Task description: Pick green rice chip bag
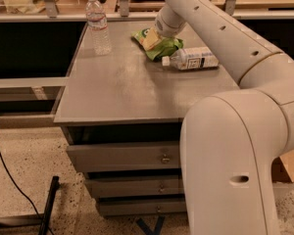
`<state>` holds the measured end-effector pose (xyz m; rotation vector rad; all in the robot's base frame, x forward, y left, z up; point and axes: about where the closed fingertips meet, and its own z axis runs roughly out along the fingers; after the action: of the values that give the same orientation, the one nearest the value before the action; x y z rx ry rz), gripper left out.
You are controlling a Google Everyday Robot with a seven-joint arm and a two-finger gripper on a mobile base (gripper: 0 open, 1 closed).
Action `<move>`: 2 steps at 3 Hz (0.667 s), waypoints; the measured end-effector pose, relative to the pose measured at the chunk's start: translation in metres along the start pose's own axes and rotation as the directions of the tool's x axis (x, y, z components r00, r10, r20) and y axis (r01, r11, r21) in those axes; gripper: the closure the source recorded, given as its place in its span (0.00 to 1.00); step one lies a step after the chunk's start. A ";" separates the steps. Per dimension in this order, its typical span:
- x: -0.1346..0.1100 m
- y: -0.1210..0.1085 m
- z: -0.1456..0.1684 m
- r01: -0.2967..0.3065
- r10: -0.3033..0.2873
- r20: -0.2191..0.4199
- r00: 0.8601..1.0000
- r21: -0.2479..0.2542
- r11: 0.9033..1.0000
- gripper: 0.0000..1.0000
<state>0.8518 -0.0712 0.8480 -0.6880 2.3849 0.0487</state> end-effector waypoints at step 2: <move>0.008 -0.004 0.006 -0.013 0.013 -0.032 0.999 0.006 1.000 0.87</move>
Offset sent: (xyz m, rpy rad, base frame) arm 0.0007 -0.0151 -0.0117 -0.0262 0.0625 -0.0319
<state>0.8518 -0.0767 0.8389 -0.6750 2.4195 0.0360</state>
